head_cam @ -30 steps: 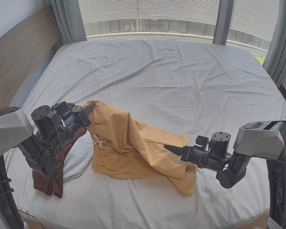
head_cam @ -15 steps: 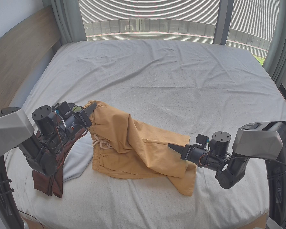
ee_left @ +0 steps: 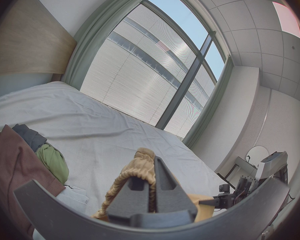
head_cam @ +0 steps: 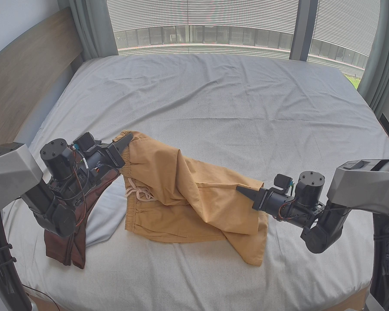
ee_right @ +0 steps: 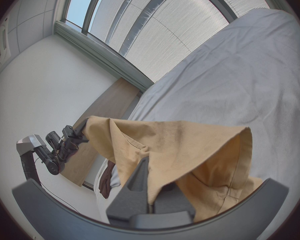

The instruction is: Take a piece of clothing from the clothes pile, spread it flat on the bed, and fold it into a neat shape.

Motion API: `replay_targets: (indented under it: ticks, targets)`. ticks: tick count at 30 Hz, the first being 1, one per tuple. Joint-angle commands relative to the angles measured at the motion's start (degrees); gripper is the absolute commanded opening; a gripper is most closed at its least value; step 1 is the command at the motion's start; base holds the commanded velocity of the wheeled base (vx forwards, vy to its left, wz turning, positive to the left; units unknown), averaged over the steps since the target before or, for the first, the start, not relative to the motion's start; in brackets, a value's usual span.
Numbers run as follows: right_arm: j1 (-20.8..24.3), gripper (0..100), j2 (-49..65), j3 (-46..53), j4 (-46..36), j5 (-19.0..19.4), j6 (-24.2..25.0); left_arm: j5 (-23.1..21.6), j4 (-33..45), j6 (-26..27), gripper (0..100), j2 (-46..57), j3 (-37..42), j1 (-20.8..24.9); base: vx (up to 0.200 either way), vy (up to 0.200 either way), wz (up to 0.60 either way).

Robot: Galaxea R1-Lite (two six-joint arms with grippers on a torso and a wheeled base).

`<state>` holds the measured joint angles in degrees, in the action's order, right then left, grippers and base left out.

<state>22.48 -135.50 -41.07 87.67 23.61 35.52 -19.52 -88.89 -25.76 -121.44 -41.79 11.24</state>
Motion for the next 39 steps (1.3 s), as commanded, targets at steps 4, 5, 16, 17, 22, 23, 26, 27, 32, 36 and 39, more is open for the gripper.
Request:
replay_targets:
  ticks: [4, 5, 16, 17, 22, 23, 26, 27, 32, 36, 39]
  targets:
    - [-1.6, 0, 12.8, 3.1, -2.4, 0.1, -0.2, -1.2, 0.0, 0.3, 0, 1.2, 1.5, 0.4, 0.000, 0.000, 0.00]
    - [-1.7, 0, 13.2, 3.2, -2.4, 0.1, -0.2, -1.2, 0.0, 0.3, 0, 1.0, 1.6, 0.3, 0.000, 0.000, 0.00]
    - [-3.5, 0, 16.0, 2.9, -2.5, 0.1, -0.2, -1.4, 0.0, 0.3, 0, 0.4, 2.1, -1.5, 0.000, 0.000, 0.00]
    - [-3.7, 0, 16.1, 2.9, -2.5, 0.2, -0.2, -1.4, 0.0, 0.4, 0, 0.4, 2.1, -1.5, 0.000, 0.000, 0.00]
    - [-4.7, 0, 16.8, 2.7, -2.4, 0.6, 0.0, -2.0, 0.0, 0.4, 0, 0.4, 2.2, -1.7, 0.000, 0.000, 0.00]
    - [-4.7, 0, 16.8, 2.7, -2.4, 0.6, 0.0, -2.0, 0.0, 0.4, 0, 0.4, 2.2, -1.7, 0.000, 0.000, 0.00]
    - [-5.3, 0, 16.9, 2.7, -2.4, 0.7, 0.0, -2.1, 0.0, 0.4, 0, 0.4, 2.3, -2.0, 0.000, 0.000, 0.00]
    - [-5.3, 0, 17.0, 2.7, -2.4, 0.7, 0.0, -2.1, 0.0, 0.4, 0, 0.4, 2.2, -2.1, 0.000, 0.000, 0.00]
    - [-5.5, 0, 17.6, 2.4, -2.3, 0.8, 0.0, -2.8, 0.0, 0.4, 0, 0.6, 2.6, -2.8, 0.000, 0.000, 0.00]
    - [-5.6, 0, 18.3, 2.3, -2.3, 0.8, 0.1, -3.8, 0.0, 0.4, 0, 1.0, 3.4, -3.3, 0.000, 0.000, 0.00]
    - [-5.6, 0, 19.0, 2.2, -2.4, 0.8, 0.1, -5.0, 0.0, 1.6, 0, 0.9, 3.5, -4.3, 0.000, 0.000, 0.00]
